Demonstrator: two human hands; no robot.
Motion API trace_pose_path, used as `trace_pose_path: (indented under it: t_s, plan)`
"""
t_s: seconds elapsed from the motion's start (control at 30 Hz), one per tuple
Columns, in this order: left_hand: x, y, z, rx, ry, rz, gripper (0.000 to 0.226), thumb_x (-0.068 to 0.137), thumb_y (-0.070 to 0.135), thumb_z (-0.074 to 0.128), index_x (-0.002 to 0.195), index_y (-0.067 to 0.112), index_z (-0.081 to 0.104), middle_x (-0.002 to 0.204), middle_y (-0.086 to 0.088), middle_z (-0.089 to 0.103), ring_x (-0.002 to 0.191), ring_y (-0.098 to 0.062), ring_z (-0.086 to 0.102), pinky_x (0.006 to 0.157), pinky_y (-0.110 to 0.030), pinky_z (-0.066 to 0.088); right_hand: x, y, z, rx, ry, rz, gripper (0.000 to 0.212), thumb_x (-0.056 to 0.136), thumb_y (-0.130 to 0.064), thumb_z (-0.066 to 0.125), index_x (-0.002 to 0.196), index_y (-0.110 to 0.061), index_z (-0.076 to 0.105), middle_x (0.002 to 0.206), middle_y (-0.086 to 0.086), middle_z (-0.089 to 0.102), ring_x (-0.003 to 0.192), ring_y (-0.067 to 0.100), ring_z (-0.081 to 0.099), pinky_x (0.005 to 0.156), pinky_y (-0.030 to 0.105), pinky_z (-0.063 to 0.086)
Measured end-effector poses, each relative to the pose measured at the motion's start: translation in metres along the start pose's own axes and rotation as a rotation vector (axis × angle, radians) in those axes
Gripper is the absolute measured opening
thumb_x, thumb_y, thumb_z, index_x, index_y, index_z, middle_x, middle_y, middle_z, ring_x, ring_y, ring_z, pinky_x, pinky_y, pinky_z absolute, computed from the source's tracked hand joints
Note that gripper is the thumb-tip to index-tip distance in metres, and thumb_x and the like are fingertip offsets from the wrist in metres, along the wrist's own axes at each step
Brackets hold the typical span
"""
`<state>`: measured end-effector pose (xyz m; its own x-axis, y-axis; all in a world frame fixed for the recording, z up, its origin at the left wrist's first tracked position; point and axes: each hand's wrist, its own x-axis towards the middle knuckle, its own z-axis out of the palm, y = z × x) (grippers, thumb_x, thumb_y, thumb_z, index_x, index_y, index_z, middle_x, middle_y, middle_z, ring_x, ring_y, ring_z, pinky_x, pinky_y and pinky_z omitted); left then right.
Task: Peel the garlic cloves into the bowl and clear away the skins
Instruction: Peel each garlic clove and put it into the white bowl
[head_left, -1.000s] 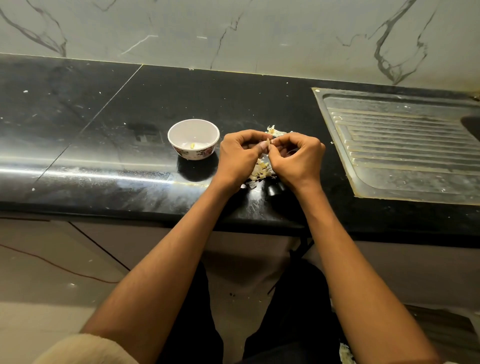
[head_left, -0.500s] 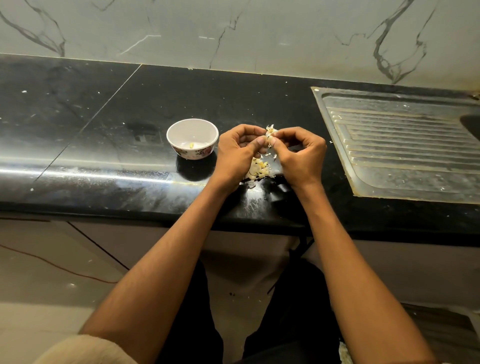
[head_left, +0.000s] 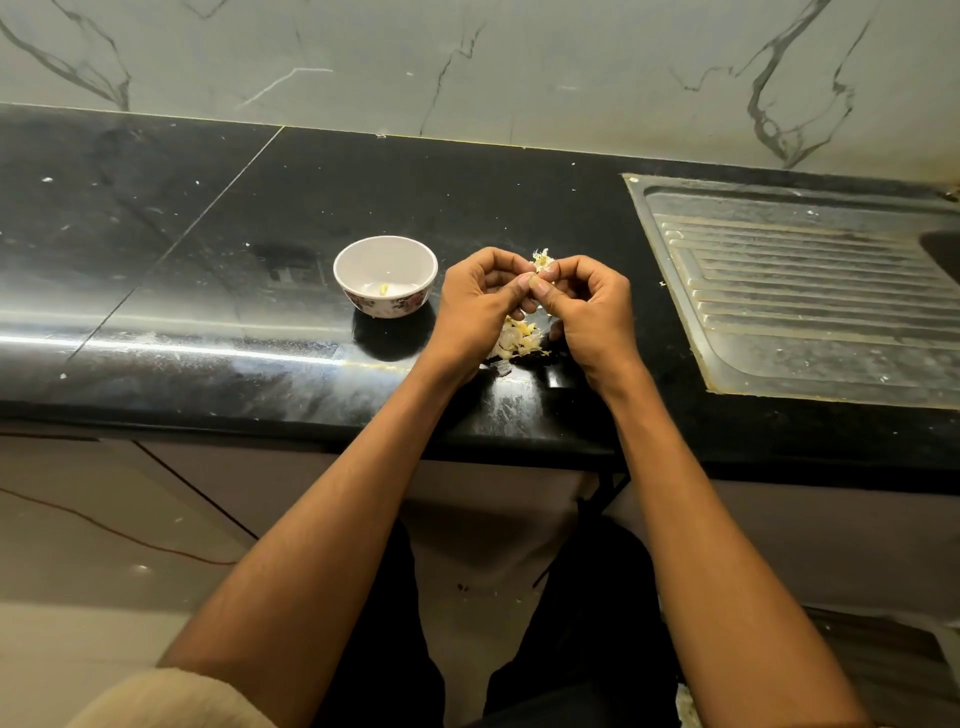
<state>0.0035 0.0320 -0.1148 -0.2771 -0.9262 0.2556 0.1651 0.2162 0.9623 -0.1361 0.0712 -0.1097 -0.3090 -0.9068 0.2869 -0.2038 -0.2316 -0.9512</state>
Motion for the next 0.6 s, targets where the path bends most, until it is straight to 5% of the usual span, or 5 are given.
trace_pose_path:
  t_s: [0.6]
  plan:
    - [-0.0001, 0.0016, -0.0008, 0.002, 0.004, -0.031, 0.005, 0.094, -0.002, 0.068, 0.091, 0.000, 0.071, 0.069, -0.011, 0.070, 0.058, -0.015, 0.064, 0.058, -0.023, 0.052, -0.0009, 0.0022, 0.0038, -0.252, 0.019, -0.205, 0.013, 0.090, -0.009, 0.076, 0.085, -0.014, 0.064, 0.088, 0.000, 0.054, 0.078, 0.006, 0.048, 0.074, 0.024, 0.048]
